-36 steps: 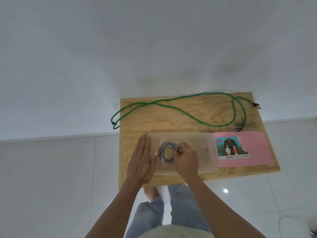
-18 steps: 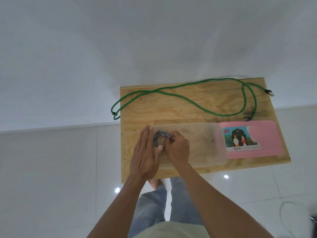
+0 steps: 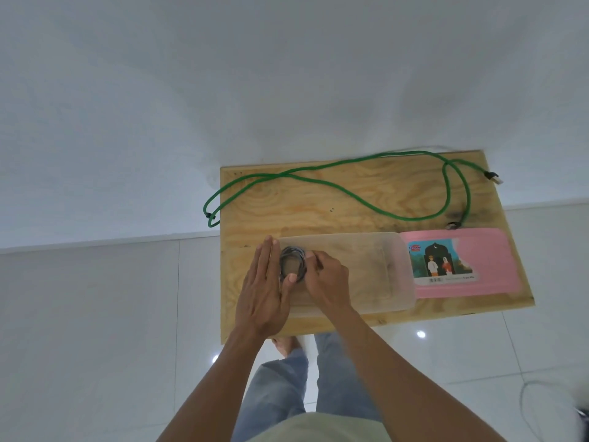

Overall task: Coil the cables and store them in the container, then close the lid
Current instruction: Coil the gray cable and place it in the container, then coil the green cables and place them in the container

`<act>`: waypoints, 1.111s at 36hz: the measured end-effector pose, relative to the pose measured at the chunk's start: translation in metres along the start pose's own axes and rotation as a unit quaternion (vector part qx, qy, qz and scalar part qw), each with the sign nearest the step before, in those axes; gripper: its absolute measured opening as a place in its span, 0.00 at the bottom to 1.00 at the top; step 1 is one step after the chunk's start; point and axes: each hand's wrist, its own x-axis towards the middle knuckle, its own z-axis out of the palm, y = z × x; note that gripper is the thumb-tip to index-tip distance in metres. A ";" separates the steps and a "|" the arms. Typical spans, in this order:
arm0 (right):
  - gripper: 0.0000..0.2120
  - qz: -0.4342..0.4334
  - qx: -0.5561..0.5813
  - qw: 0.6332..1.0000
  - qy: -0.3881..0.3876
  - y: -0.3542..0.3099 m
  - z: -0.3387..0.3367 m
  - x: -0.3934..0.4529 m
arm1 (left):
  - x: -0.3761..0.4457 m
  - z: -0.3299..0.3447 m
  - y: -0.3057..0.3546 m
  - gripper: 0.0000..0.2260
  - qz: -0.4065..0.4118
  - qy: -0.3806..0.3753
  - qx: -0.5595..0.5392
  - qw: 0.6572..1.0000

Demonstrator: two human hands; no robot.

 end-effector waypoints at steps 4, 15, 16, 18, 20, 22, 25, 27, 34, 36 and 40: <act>0.14 -0.004 -0.004 1.000 0.002 0.000 -0.005 -0.001 | 0.000 0.000 0.000 0.31 0.000 0.003 0.002 1.000; 0.10 0.019 0.000 1.000 -0.011 -0.018 -0.041 0.000 | 0.003 -0.018 0.012 0.33 -0.048 0.013 -0.056 0.997; 0.09 0.015 0.011 1.000 -0.011 -0.019 -0.044 0.001 | 0.004 -0.022 0.014 0.34 -0.058 0.021 -0.065 0.996; 0.09 0.004 0.026 1.000 -0.008 -0.023 -0.050 0.004 | 0.007 -0.029 0.017 0.34 -0.070 0.039 -0.074 0.994; 0.08 -0.008 0.029 1.000 -0.003 -0.027 -0.058 0.008 | 0.011 -0.037 0.020 0.35 -0.076 0.053 -0.075 0.993; 0.07 -0.012 0.036 0.999 -0.005 -0.031 -0.065 0.016 | 0.018 -0.045 0.023 0.35 -0.088 0.062 -0.078 0.991; 0.08 -0.023 0.046 0.999 -0.001 -0.039 -0.074 0.033 | 0.037 -0.057 0.029 0.32 -0.094 0.077 -0.079 0.989; 0.07 -0.040 0.039 0.998 0.014 -0.047 -0.080 0.049 | 0.053 -0.065 0.034 0.29 -0.096 0.083 -0.075 0.989; 0.06 -0.047 0.010 0.998 0.026 -0.065 -0.098 0.105 | 0.116 -0.080 0.045 0.20 -0.094 0.092 -0.024 0.991; 0.08 -0.040 -0.010 0.999 0.011 -0.063 -0.097 0.121 | 0.133 -0.078 0.047 0.19 -0.111 0.081 -0.008 0.990; 0.10 -0.026 -0.053 0.997 -0.044 -0.055 -0.090 0.149 | 0.164 -0.070 0.046 0.17 -0.144 0.056 0.037 0.987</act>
